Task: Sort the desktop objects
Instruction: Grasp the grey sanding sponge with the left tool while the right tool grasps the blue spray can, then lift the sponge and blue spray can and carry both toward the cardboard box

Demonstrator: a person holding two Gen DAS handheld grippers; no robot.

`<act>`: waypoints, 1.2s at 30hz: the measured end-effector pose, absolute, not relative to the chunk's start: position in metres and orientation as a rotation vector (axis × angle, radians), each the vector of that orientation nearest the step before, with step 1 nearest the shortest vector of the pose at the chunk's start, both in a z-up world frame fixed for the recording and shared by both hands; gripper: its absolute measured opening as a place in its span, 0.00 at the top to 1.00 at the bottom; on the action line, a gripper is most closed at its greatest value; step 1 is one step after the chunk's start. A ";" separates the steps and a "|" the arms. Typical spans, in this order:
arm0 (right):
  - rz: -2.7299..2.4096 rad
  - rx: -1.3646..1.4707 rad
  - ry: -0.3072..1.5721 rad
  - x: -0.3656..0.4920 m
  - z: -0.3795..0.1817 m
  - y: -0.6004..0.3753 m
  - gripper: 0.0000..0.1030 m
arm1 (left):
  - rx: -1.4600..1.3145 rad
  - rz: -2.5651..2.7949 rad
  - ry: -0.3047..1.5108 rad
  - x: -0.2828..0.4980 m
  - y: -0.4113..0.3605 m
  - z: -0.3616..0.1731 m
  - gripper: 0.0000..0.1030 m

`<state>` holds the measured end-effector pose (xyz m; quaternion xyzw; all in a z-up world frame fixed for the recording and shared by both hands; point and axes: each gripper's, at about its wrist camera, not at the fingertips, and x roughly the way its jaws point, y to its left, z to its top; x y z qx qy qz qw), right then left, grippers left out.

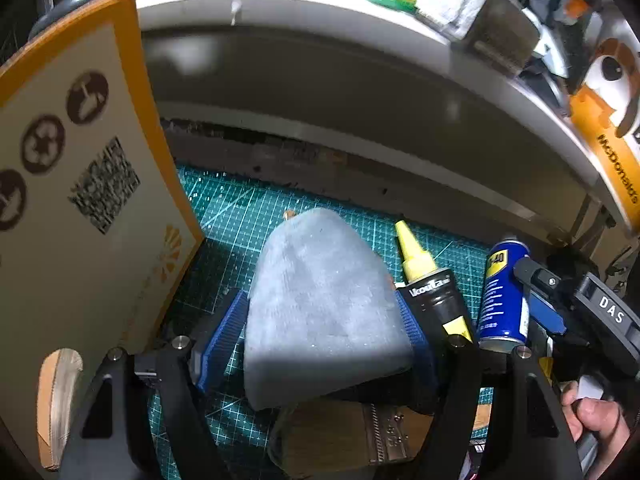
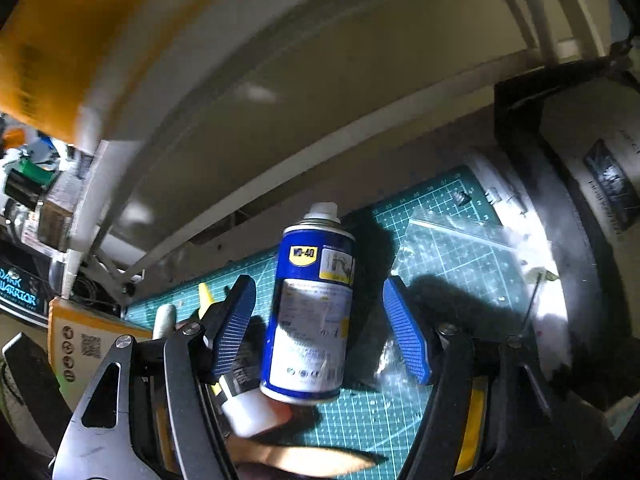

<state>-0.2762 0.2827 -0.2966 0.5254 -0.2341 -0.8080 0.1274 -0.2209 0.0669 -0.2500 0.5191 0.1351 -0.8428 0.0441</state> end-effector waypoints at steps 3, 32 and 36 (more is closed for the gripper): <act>-2.378 1.527 -0.670 -0.277 -0.304 0.277 0.38 | 1.616 -2.576 0.424 -0.221 0.066 -0.249 0.52; -2.434 1.474 -0.329 -0.241 -0.251 0.260 0.58 | 1.674 -2.702 0.172 -0.206 0.083 -0.184 0.94; -2.449 1.475 -0.291 -0.229 -0.236 0.267 0.58 | 1.666 -2.722 0.119 -0.197 0.081 -0.175 0.94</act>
